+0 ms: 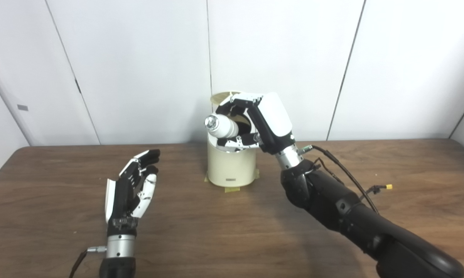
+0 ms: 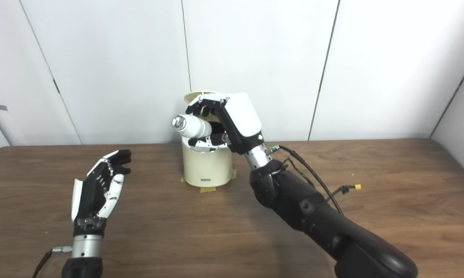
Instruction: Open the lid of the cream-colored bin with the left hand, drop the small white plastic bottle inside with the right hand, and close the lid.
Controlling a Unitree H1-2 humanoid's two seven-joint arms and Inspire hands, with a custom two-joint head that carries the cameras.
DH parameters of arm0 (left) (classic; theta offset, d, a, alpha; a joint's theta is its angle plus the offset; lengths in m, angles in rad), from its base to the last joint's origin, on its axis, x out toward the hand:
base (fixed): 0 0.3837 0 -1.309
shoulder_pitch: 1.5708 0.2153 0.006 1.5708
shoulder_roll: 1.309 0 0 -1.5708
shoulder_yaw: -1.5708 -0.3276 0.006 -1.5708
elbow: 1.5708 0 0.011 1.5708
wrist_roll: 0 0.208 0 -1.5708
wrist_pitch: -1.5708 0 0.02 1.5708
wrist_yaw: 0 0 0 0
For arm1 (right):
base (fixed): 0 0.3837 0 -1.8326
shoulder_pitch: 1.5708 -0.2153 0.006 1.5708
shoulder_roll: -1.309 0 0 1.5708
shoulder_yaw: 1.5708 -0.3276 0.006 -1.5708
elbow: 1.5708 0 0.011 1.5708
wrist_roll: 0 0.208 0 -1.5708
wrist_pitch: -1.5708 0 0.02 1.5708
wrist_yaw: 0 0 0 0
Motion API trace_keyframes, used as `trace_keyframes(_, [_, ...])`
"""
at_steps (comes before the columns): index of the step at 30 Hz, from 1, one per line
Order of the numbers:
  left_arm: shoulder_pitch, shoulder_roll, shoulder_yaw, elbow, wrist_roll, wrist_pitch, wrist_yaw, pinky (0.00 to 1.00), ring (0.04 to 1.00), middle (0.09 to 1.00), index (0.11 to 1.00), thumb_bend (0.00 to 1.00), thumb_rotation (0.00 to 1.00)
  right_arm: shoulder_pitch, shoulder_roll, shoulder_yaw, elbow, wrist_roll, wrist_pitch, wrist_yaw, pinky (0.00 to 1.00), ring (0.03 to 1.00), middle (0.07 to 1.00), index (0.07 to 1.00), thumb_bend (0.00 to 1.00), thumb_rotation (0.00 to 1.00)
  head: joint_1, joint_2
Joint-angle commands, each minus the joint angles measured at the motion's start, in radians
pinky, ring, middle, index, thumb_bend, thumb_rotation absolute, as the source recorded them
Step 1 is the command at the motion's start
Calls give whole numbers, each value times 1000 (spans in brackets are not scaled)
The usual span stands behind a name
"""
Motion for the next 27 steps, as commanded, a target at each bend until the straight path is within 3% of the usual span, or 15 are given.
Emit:
trace_keyframes(1, [90, -33, -19, 40, 17, -33, 4, 678, 766, 774, 757, 294, 585, -43, -17, -9, -5, 5, -22, -26, 374, 434, 491, 488, 518, 0, -1, 1])
trace_keyframes(15, [88, -29, -20, 45, 28, -35, 6, 684, 767, 776, 761, 300, 606, -45, -18, -5, 25, 5, -22, -52, 388, 441, 486, 489, 520, 0, -4, -2])
trace_keyframes(27, [88, -29, -19, 47, 26, -33, 7, 679, 762, 771, 755, 297, 593, -39, -17, -29, 16, 12, -22, -30, 431, 453, 493, 479, 522, 0, -6, -1])
